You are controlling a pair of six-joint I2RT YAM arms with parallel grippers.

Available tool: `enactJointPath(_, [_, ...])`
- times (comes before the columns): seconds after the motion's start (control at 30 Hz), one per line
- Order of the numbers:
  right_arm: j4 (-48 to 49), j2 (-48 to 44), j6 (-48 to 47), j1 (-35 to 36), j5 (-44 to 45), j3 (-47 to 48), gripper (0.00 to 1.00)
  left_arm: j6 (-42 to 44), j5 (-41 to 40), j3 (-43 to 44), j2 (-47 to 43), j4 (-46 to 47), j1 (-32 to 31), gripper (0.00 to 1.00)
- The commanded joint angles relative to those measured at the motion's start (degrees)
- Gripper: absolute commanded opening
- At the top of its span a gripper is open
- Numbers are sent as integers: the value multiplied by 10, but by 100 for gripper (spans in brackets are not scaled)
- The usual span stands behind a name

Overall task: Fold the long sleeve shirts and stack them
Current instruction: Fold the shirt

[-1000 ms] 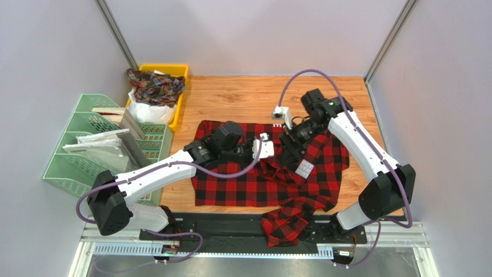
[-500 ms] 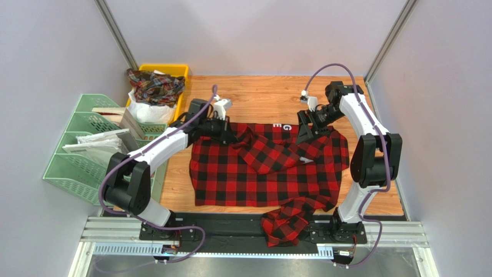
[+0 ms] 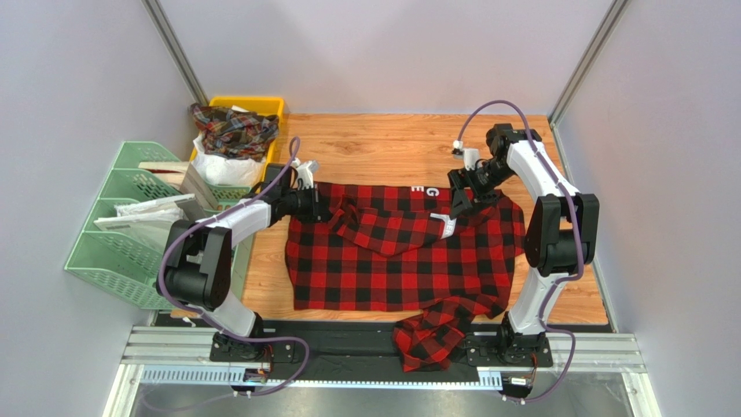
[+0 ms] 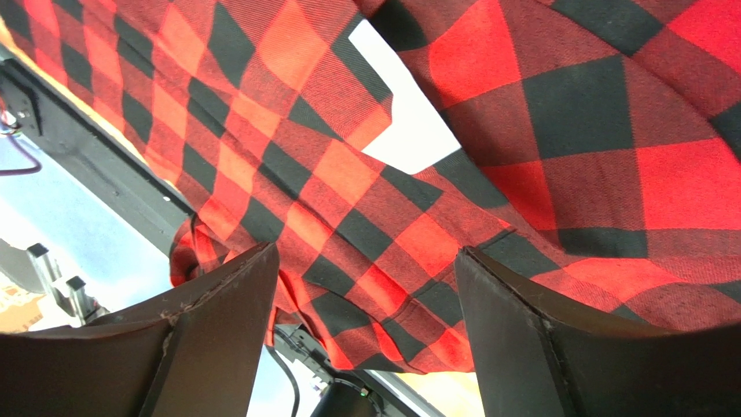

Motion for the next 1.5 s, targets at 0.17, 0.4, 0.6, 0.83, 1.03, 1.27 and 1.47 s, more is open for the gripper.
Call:
enactJointPath(0.17, [20,-8,8,-3,35,-3,76,-20,-34,-21,-17,58,37,0])
enactJointPath(0.4, [37,-43,-22,-3,125,-36,54,139,-100,27,-104,-107,52,71])
enactJointPath(0.6, [88,-58,-43,-1,213,-100,45,348,-93,118,-94,-307,18,73])
enactJointPath(0.83, [139,3,-38,-1,247,-117,41,357,-120,186,55,-381,-10,66])
enactJointPath(1.03, [145,82,-38,-1,267,-72,42,340,-179,253,158,-387,-4,60])
enactJointPath(1.27, [25,54,-95,-66,110,27,51,358,-175,283,177,-398,14,59])
enactJointPath(1.47, [66,95,-51,-104,122,148,49,387,-165,284,165,-393,14,61])
